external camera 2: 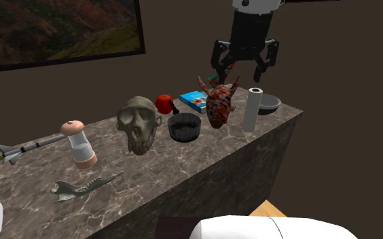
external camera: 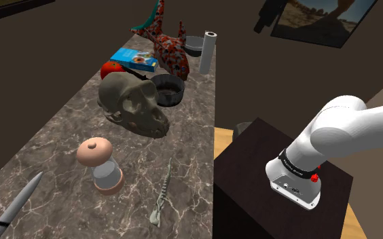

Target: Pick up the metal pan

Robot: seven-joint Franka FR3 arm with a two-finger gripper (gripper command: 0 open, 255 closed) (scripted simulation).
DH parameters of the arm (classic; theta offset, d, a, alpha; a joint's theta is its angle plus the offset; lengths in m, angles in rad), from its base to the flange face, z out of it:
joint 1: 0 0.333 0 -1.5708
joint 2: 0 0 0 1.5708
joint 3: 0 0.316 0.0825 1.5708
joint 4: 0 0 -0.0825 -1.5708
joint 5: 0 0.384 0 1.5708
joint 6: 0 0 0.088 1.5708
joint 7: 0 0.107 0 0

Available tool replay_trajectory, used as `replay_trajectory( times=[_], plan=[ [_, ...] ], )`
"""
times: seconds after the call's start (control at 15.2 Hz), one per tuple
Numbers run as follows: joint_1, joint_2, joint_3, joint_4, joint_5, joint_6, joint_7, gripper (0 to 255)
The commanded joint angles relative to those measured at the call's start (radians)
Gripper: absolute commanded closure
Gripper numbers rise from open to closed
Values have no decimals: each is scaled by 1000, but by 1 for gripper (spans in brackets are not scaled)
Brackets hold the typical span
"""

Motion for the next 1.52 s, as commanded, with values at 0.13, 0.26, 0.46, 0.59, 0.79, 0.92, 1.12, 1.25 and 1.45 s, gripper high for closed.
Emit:
replay_trajectory(
  times=[0.13, 0.26, 0.46, 0.59, 0.79, 0.92, 1.12, 1.25, 1.45],
  plan=[
    [7, 58, 19, 2, 9, 47, 13, 0],
    [13, 120, 38, 10, 15, 93, 27, 0],
    [21, 217, 65, 30, 23, 157, 46, 0],
    [26, 284, 83, 49, 25, 196, 60, 0],
    [31, 389, 111, 87, 24, 250, 82, 0],
    [35, 461, 128, 119, 20, 281, 97, 0],
    [40, 571, 153, 175, 8, 322, 121, 0],
    [44, 646, 168, 218, -3, 344, 139, 0],
    [53, 761, 187, 292, -25, 369, 166, 0]
  ],
)
